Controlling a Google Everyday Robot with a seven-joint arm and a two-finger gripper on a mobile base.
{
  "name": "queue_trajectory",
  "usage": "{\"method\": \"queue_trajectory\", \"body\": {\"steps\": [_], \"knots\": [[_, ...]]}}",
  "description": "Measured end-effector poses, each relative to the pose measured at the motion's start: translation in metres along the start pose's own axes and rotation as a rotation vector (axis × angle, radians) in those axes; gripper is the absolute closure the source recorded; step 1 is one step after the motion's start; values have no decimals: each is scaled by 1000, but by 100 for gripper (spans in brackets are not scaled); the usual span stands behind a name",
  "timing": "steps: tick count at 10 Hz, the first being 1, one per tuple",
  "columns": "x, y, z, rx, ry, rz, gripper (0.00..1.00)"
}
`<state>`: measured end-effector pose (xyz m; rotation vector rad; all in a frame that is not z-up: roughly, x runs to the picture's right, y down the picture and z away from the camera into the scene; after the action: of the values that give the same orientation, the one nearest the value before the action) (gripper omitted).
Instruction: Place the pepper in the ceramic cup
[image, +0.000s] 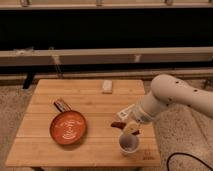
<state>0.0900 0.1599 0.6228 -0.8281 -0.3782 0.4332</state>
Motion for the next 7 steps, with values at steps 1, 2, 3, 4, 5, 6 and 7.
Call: {"method": "queue_trajectory", "body": {"steps": [1, 2, 3, 4, 5, 6, 7], "knots": [[0, 3, -1, -14, -6, -1, 100], [0, 8, -1, -34, -16, -3, 100], [1, 13, -1, -48, -22, -3, 100], [2, 11, 2, -35, -12, -4, 100], [3, 9, 5, -28, -6, -6, 100], [4, 5, 14, -27, 1, -13, 100], [3, 6, 17, -29, 4, -15, 100]]}}
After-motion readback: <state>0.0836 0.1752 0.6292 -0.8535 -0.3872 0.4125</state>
